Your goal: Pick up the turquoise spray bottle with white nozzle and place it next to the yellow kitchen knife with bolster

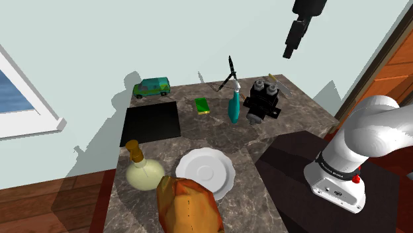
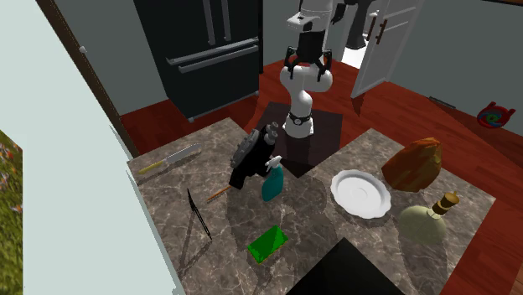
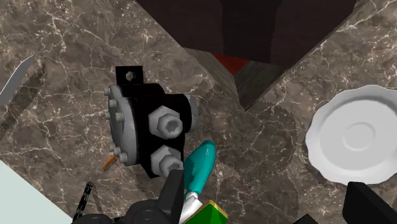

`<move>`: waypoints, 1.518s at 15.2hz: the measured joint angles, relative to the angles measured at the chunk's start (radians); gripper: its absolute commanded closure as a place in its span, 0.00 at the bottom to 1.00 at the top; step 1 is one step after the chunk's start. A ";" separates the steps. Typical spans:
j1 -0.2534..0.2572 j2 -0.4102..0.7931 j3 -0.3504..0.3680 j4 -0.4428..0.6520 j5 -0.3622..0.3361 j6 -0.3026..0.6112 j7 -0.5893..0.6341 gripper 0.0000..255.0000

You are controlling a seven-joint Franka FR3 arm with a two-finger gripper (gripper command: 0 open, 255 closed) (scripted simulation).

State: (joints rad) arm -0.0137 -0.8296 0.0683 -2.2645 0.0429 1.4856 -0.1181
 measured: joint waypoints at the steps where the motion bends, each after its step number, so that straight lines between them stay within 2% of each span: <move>1: 0.000 0.000 0.000 0.000 0.000 0.000 0.000 0.00; 4: -0.014 0.030 0.023 -0.035 0.005 0.066 0.045 0.00; 13: -0.084 0.234 0.104 -0.135 -0.009 0.375 0.227 0.00; 19: -0.141 0.427 0.155 -0.132 -0.051 0.562 0.371 0.00; 23: -0.177 0.543 0.170 -0.114 -0.093 0.656 0.451 0.00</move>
State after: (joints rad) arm -0.1911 -0.2864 0.2384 -2.3784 -0.0504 2.1412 0.3330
